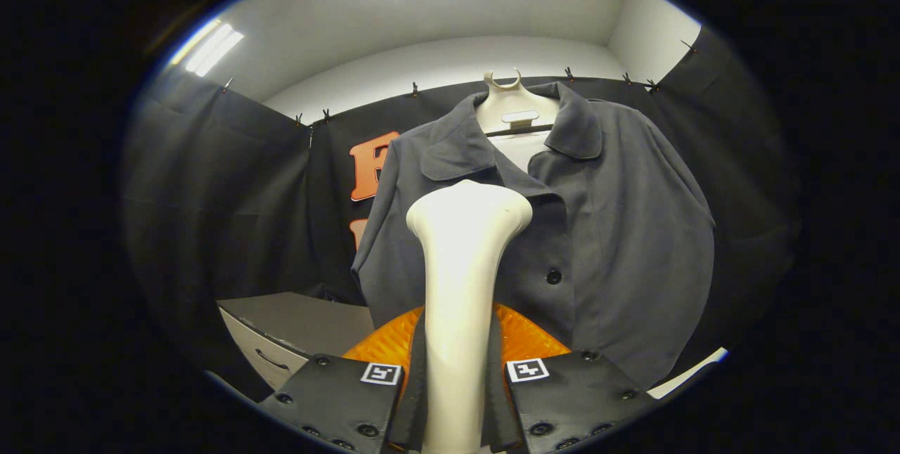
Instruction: Iron the clothes twice with a garment steamer, once on the left side and once on the right side.
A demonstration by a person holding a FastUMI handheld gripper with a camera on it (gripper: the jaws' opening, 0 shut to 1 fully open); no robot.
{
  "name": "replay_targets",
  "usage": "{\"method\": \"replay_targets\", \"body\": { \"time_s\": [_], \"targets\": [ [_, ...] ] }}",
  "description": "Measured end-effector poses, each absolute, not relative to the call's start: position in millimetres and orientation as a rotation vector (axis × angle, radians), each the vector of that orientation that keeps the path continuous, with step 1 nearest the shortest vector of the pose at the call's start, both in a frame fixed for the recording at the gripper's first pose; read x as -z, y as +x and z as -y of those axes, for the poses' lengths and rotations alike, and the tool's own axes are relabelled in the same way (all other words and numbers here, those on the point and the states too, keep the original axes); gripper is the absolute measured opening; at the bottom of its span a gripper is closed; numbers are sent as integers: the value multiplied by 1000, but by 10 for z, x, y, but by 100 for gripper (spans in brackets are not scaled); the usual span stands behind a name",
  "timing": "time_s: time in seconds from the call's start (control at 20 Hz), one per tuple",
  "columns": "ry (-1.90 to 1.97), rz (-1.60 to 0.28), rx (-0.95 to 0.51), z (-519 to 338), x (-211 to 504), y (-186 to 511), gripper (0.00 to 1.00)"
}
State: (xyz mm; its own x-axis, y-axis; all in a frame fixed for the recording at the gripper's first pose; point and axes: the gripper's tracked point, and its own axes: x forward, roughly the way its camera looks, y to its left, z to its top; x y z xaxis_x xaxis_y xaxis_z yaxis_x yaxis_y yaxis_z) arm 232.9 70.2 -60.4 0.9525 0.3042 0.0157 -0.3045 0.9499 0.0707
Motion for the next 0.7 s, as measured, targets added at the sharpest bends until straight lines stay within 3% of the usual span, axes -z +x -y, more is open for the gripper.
{"method": "replay_targets", "body": {
  "time_s": [0.7],
  "targets": [
    [32, -85, -272, -685, 1266, 2097, 41]
  ]
}}
